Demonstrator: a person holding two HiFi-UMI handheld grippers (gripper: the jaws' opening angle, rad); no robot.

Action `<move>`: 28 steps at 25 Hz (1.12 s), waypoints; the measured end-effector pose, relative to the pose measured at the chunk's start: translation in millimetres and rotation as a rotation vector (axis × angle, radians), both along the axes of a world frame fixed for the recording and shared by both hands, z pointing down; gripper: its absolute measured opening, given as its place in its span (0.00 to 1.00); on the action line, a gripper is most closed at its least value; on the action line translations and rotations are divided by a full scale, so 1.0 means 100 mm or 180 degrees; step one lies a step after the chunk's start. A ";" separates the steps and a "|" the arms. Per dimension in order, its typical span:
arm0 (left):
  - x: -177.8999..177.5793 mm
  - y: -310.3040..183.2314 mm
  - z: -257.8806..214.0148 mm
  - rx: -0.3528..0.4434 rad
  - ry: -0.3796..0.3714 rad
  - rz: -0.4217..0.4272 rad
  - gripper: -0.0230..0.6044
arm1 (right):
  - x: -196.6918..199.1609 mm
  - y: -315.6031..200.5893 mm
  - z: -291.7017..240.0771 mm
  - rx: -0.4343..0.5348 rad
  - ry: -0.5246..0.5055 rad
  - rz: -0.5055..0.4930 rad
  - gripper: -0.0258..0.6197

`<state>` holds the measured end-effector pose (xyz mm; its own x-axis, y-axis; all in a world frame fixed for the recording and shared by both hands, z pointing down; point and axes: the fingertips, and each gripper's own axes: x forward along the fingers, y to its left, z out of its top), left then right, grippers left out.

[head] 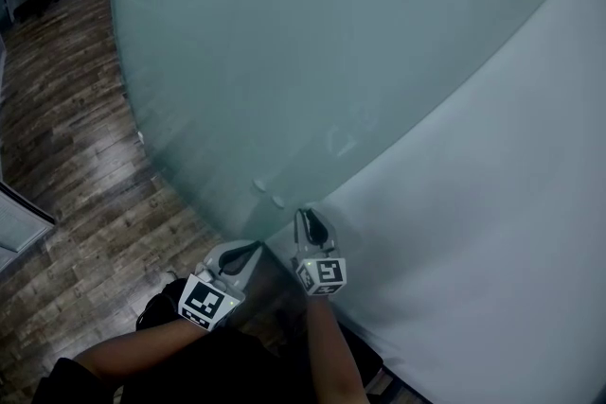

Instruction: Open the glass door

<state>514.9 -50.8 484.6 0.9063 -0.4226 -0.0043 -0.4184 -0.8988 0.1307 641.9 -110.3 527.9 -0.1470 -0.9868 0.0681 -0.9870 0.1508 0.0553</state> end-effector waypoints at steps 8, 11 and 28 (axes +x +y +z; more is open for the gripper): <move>0.19 -0.25 0.08 -0.0014 -0.0030 0.0153 0.04 | 0.05 -0.07 0.09 0.0014 -0.0050 0.0140 0.14; 0.25 -0.32 0.15 -0.0014 -0.0047 0.0243 0.04 | 0.08 -0.11 0.21 -0.0036 -0.0066 0.0196 0.14; 0.58 -0.43 0.04 -0.0103 -0.0057 0.0682 0.04 | 0.06 0.15 0.08 0.0035 -0.0421 0.0635 0.15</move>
